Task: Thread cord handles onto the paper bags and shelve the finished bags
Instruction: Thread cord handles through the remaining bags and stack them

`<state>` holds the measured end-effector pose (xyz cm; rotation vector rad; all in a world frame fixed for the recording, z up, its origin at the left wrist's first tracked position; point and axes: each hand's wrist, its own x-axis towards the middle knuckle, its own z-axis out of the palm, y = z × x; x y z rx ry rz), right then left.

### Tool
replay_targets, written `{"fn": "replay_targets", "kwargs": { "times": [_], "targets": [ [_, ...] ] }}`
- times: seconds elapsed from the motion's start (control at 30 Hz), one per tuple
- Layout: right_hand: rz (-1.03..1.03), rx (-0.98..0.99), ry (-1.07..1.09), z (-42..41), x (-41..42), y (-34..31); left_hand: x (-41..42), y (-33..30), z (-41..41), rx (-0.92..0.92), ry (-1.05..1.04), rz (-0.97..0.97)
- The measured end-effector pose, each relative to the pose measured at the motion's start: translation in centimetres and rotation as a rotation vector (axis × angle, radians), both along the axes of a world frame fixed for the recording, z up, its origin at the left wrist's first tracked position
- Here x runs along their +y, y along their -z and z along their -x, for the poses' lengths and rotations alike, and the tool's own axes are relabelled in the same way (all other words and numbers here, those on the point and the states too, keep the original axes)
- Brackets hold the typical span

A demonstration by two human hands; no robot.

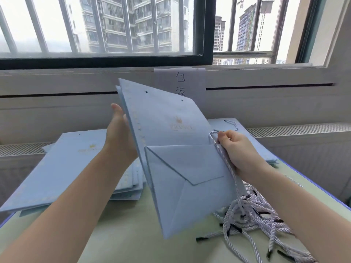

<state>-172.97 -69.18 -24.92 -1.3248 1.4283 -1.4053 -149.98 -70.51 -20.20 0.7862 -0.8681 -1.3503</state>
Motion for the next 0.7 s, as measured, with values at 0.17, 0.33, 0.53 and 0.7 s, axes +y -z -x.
{"fn": "replay_targets", "kwargs": {
  "times": [0.17,0.33,0.53,0.7],
  "targets": [
    [0.090,0.128,0.194,0.9,-0.6,0.0,1.5,-0.9,-0.4,-0.039,0.275,0.018],
    [0.213,0.018,0.222,0.6,-0.2,-0.4,0.6,-0.7,-0.4,-0.208,0.052,-0.013],
    [0.285,-0.695,-0.084,1.4,1.4,-4.0,-0.2,0.8,-0.9,-0.245,-0.042,-0.253],
    [0.193,-0.382,-0.077,1.4,1.2,-3.4,-0.3,2.2,0.2,-0.255,0.180,-0.392]
  ]
}}
